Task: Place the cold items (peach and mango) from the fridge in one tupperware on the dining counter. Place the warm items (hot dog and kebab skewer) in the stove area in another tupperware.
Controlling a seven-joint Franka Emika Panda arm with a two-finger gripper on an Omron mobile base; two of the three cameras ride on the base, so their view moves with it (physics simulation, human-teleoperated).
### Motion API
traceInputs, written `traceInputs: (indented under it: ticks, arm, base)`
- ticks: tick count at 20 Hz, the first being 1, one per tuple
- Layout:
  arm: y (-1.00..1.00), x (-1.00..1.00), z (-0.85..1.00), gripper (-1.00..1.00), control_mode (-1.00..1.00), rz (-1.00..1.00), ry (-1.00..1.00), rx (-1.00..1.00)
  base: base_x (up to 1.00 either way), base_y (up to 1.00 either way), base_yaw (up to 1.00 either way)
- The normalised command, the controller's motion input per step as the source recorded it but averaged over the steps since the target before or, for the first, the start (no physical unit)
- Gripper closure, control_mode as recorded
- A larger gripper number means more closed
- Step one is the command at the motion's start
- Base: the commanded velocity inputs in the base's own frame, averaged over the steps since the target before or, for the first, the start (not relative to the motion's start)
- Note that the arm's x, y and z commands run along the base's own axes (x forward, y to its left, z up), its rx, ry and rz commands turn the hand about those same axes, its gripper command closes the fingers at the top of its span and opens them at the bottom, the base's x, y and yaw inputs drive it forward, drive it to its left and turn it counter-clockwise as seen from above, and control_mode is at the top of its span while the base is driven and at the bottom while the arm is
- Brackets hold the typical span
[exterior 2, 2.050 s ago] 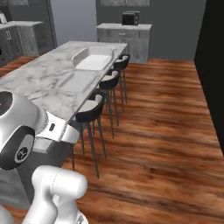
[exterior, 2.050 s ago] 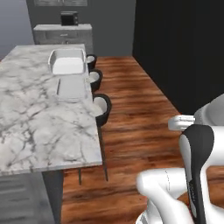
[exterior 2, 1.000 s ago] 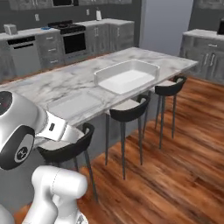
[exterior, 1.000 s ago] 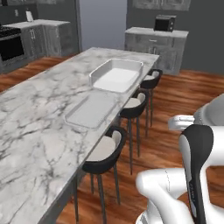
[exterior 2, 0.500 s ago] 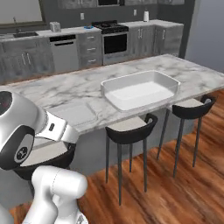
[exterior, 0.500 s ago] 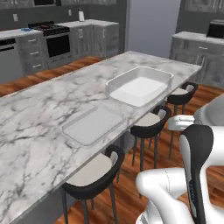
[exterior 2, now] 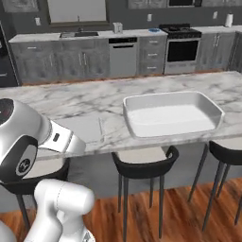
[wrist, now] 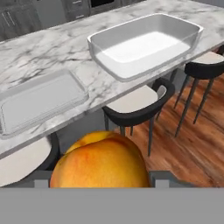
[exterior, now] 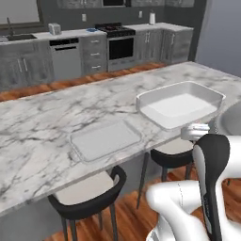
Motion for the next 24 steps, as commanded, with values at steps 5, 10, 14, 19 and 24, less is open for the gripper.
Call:
traceInputs:
  ticks: [5,10,14,19,24]
  arm:
    - [0.00,0.00,0.00,1.00,1.00,0.00,0.00,0.00]
    - [0.00,0.00,0.00,1.00,1.00,0.00,0.00,0.00]
    - [0.00,0.00,0.00,1.00,1.00,0.00,0.00,0.00]
    - [0.00,0.00,0.00,1.00,1.00,0.00,0.00,0.00]
    - [0.00,0.00,0.00,1.00,1.00,0.00,0.00,0.00]
  base:
    - [0.41,-0.47,0.55]
    - [0.42,-0.31,0.47]
    - [0.39,-0.26,0.42]
    - [0.41,-0.35,0.44]
    - [0.39,-0.47,0.47]
